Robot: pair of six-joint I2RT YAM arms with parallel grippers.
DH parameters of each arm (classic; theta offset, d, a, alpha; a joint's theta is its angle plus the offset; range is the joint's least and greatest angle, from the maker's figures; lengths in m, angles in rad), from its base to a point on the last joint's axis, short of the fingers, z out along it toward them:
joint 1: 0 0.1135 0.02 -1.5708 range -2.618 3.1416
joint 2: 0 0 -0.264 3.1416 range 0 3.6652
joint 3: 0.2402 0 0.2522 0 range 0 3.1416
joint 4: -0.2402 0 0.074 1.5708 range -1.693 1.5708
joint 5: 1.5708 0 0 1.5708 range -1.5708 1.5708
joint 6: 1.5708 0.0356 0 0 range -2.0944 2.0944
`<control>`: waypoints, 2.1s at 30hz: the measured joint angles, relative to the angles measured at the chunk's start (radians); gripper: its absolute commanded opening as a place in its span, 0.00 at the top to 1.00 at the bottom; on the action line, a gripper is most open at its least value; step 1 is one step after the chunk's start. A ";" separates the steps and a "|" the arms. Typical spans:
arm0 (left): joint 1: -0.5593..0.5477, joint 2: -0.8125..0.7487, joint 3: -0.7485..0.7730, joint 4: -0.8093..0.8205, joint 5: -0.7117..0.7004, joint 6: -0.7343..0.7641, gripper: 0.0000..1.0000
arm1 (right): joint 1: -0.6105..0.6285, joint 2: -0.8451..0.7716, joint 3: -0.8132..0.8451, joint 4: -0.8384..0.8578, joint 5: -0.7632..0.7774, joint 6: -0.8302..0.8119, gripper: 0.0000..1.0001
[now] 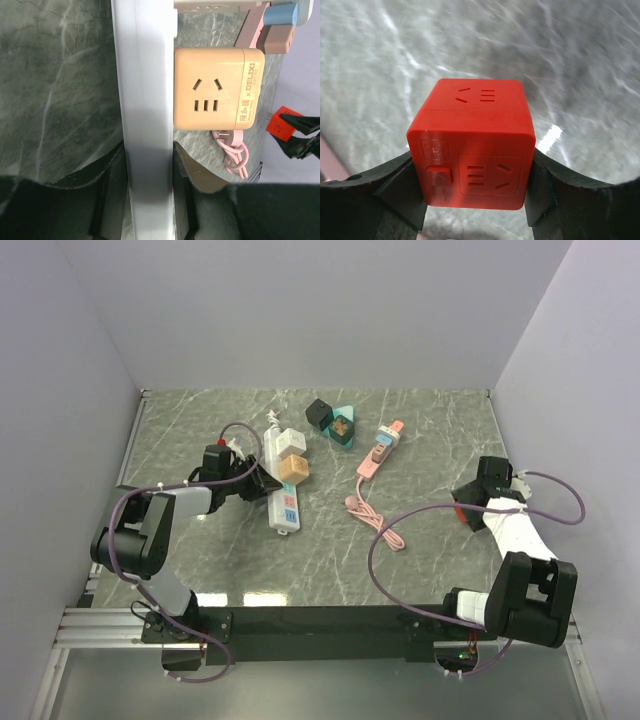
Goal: Pull the plug off the socket
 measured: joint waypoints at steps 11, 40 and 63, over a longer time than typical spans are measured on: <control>0.000 0.003 0.001 0.002 0.009 0.000 0.99 | -0.076 0.016 -0.055 0.033 -0.031 0.026 1.00; -0.003 0.000 0.000 -0.008 0.017 0.001 0.99 | -0.070 0.853 0.647 0.493 -0.339 0.285 0.37; -0.003 -0.009 -0.028 0.018 0.035 0.001 0.99 | -0.027 0.784 0.641 0.227 -0.342 0.310 0.03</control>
